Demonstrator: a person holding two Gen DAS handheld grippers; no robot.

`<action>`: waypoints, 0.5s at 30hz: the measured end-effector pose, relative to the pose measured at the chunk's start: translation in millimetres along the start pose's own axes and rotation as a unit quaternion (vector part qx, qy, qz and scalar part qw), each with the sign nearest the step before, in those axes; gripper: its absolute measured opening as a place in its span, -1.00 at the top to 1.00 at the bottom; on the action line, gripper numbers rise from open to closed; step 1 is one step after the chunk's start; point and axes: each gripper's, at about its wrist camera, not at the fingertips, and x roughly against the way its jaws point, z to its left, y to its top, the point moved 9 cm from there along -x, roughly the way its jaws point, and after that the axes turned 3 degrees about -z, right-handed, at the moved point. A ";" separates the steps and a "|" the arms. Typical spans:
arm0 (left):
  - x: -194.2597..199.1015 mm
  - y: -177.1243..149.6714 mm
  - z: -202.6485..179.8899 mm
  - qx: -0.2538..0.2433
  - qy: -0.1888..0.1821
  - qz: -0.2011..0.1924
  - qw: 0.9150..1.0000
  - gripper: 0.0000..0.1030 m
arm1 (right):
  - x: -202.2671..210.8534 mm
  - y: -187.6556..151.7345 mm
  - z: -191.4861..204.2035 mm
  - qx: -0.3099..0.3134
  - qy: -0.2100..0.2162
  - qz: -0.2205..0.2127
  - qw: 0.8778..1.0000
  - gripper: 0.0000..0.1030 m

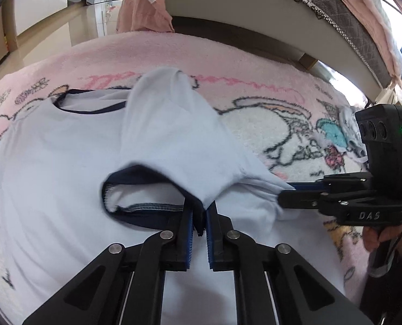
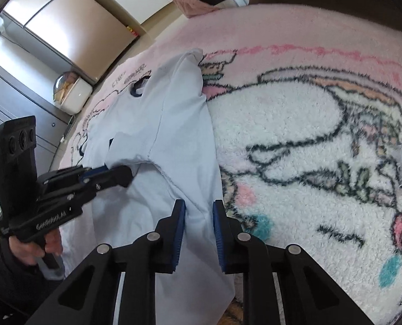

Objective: Fold clothes

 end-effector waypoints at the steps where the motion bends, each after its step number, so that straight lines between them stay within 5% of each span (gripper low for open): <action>1: 2.1 1.3 3.4 -0.004 0.007 -0.001 1.000 0.87 | -0.3 -1.4 -0.6 0.000 0.002 0.004 1.000 0.63; 4: 8.3 3.4 16.5 -0.014 0.032 0.002 0.999 0.87 | -1.0 -5.5 -2.3 -0.001 0.008 0.017 1.000 0.63; 15: 27.3 12.0 31.1 0.073 -0.037 0.006 0.997 0.87 | 0.4 -6.5 -7.0 -0.027 0.023 0.022 0.999 0.59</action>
